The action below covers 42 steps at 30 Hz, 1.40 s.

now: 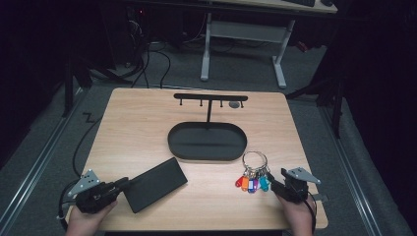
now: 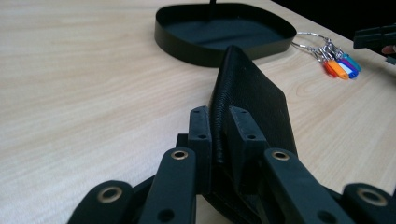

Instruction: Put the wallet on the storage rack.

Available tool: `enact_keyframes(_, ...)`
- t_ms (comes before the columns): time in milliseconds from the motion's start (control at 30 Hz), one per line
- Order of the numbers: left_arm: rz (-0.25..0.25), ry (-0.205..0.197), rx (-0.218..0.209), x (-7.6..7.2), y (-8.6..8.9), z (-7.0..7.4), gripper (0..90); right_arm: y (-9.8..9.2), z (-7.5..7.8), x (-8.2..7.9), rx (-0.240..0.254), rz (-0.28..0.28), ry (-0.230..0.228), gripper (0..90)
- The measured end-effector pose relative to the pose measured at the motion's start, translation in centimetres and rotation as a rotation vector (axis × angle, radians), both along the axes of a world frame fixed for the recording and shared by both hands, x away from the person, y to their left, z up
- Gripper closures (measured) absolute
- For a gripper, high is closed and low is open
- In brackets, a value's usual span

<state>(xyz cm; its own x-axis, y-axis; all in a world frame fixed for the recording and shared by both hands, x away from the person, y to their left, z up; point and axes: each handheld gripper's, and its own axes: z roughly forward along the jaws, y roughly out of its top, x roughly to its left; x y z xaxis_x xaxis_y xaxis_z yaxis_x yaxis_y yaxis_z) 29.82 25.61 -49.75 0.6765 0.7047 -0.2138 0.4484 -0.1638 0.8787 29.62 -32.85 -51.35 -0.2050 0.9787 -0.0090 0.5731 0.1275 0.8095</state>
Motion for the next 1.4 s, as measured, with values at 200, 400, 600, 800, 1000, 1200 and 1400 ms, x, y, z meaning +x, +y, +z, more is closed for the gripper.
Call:
enact_keyframes(200, 0.002, -0.016, -0.007, 0.7, -0.2, 0.2, 80.8, 0.0, -0.1, 0.0, 0.001, 0.001, -0.002, 42.6)
enact_keyframes(400, 0.007, -0.035, -0.003, 1.4, -0.4, 0.3, 81.1, 0.1, -0.1, 0.1, 0.002, 0.004, -0.001, 42.6)
enact_keyframes(600, 0.008, -0.037, -0.016, 2.1, -0.4, 0.3, 81.4, 0.1, -0.3, 0.2, 0.011, 0.001, 0.013, 42.6)
enact_keyframes(800, -0.018, -0.073, -0.010, 1.1, -1.3, 0.7, 81.6, 0.2, -0.4, 0.2, 0.016, 0.001, 0.016, 42.7)
enact_keyframes(1000, -0.058, -0.105, 0.013, -0.2, -2.3, 0.9, 82.2, 0.3, -0.4, 0.2, 0.015, 0.005, 0.016, 42.6)
enact_keyframes(1200, -0.134, -0.153, 0.034, -2.2, -4.6, 1.4, 82.6, 0.3, -0.3, 0.1, 0.016, 0.005, 0.009, 42.7)
enact_keyframes(1400, -0.217, -0.173, 0.068, -3.7, -6.9, 1.2, 83.3, 0.3, -0.1, 0.0, 0.019, 0.003, 0.006, 42.6)
